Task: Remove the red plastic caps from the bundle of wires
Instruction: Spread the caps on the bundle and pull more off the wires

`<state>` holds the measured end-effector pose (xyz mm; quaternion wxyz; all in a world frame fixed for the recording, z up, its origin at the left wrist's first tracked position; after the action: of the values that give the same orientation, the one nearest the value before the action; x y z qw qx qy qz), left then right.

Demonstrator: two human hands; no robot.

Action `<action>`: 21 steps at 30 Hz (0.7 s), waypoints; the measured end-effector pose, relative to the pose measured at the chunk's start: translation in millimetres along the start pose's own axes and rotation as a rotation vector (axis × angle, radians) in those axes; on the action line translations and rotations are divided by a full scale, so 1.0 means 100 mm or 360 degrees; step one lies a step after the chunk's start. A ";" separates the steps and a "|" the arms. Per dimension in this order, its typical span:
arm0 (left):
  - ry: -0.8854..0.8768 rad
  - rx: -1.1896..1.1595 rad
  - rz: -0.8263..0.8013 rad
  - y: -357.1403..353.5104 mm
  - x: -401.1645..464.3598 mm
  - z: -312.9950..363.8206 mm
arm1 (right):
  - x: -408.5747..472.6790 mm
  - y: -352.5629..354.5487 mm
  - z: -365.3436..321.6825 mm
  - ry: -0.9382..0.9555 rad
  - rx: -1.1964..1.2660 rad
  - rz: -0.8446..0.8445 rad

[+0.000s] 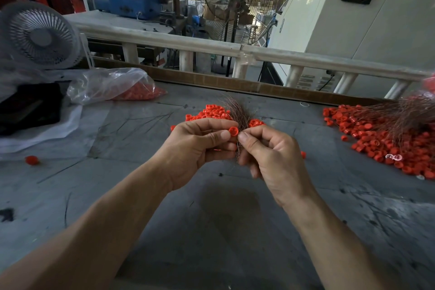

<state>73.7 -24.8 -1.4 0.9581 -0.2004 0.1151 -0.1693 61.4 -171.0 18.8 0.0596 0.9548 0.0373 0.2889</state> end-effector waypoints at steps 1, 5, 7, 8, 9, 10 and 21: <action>-0.0003 0.0009 0.0000 0.00 0.00 0.00 | 0.00 0.00 0.00 0.0001 -0.0004 -0.0001; 0.0003 0.0023 0.0002 0.00 0.01 -0.01 | 0.01 0.00 0.00 0.0023 -0.0020 -0.0003; 0.0016 0.0016 0.0000 0.01 0.02 -0.02 | 0.01 0.00 0.00 0.0038 -0.0043 -0.0009; 0.0020 0.0017 -0.0003 0.01 0.02 -0.02 | 0.01 0.01 0.00 0.0041 -0.0053 -0.0009; 0.0019 0.0018 -0.0006 0.01 0.02 -0.02 | 0.01 0.01 0.01 0.0041 -0.0060 -0.0008; 0.0013 0.0020 -0.0010 0.01 0.02 -0.02 | 0.01 0.01 0.01 0.0035 -0.0060 -0.0008; -0.0058 0.0078 -0.0016 0.01 0.03 0.01 | -0.01 -0.03 0.07 -0.0073 0.0065 -0.0004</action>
<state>77.1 -24.3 -1.5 0.9638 -0.1805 0.0923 -0.1732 64.1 -169.1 12.5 0.0414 0.9621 0.0429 0.2661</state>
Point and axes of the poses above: each hand's wrist, its own x-axis towards the middle knuckle, its own y-axis out of the back of the hand, z = x × y, the point moved 9 cm from there along x, towards the middle knuckle, and after that the axes turned 14 degrees about y, right-handed, at the moved point
